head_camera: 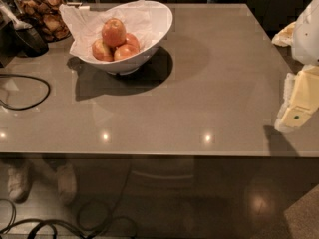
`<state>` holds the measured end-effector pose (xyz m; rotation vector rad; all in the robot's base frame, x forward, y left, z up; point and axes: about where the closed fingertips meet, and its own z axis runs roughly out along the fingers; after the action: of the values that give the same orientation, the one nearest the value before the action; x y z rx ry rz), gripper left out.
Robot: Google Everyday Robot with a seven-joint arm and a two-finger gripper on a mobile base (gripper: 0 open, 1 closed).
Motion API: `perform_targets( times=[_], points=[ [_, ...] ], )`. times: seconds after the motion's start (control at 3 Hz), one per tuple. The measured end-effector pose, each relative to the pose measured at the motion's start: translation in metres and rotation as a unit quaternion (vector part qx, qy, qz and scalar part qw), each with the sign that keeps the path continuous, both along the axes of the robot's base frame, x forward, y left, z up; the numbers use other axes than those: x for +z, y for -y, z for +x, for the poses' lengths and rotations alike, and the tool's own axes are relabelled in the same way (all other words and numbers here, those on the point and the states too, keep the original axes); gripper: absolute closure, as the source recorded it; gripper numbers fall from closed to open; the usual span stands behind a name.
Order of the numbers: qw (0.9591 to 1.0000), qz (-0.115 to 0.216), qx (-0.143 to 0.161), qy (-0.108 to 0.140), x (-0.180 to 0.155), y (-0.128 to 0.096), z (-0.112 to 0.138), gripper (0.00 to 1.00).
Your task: Pick apple from white bowl
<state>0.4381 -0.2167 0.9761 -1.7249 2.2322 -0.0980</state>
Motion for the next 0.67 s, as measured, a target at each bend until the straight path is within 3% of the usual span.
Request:
perform_targets(
  times=[0.33,0.67],
  points=[
    [1.0,0.0,0.0,0.0,0.0,0.0,0.0,0.0],
    [0.9987,0.034,-0.024,0.028,0.006,-0.008,0.025,0.0]
  ],
)
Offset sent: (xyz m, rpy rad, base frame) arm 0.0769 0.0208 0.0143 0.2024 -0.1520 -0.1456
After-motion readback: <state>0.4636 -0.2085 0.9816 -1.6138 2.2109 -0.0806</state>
